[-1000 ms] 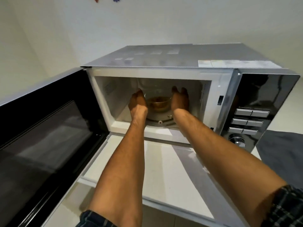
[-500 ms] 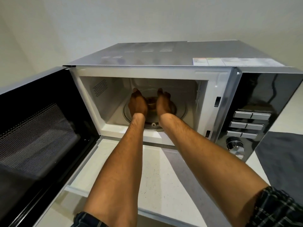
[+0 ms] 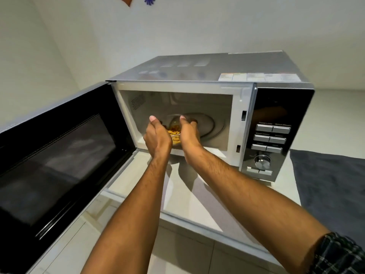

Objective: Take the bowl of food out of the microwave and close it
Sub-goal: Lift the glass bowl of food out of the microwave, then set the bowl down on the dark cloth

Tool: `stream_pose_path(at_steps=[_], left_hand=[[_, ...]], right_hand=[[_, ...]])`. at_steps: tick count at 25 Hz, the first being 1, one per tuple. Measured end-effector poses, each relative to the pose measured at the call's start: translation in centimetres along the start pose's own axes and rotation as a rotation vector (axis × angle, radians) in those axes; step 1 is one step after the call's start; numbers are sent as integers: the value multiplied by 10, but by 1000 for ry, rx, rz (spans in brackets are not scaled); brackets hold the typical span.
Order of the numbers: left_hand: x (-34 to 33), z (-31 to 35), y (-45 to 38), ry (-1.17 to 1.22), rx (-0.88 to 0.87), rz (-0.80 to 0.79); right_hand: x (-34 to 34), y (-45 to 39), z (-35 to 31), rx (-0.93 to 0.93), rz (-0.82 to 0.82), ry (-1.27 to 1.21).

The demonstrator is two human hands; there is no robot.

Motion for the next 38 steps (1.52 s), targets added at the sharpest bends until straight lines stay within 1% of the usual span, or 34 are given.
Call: stream_pose_path(at_steps=[5,9,12,17,20,22,24,26,29,33,35,38], left_hand=[[33,-7,53,0,-60,22],[46,-18,112,56,-122,-29],[42,-22,162,83,-191,-99],[16,-23,244,172,-248,-301],[-11,-22,291,209,-255,-465],[-35,-21,321,199,-239,-572],[-64,-17,348,179,-229,-670],[-97,-8,376,142,-247,-765],[-147,8,405,110,-267,-913],[-206,14,425,-25,-210,-1074],[-228,16,431,-64,-191,-1113],[-250,18,437,-100,-202,-1120]], right_hand=[[24,53,11,72,3,14],[63,99,24,99,-8,20],[106,131,34,117,13,-16],[189,175,48,163,95,-61],[246,191,51,249,225,2],[287,195,50,296,343,44],[330,191,49,306,475,83],[374,181,51,277,572,89],[432,161,53,184,653,16],[486,138,51,118,725,40],[505,127,50,98,744,46],[522,113,50,90,755,57]])
Point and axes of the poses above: each hand's wrist, its own y-axis away from the middle knuckle, its own x-axis out of the back of the hand, z = x × y, the point moved 5 cm from there along -y, towards the middle knuckle, and after that the axes turned 5 degrees about x, right-handed, at the moved point
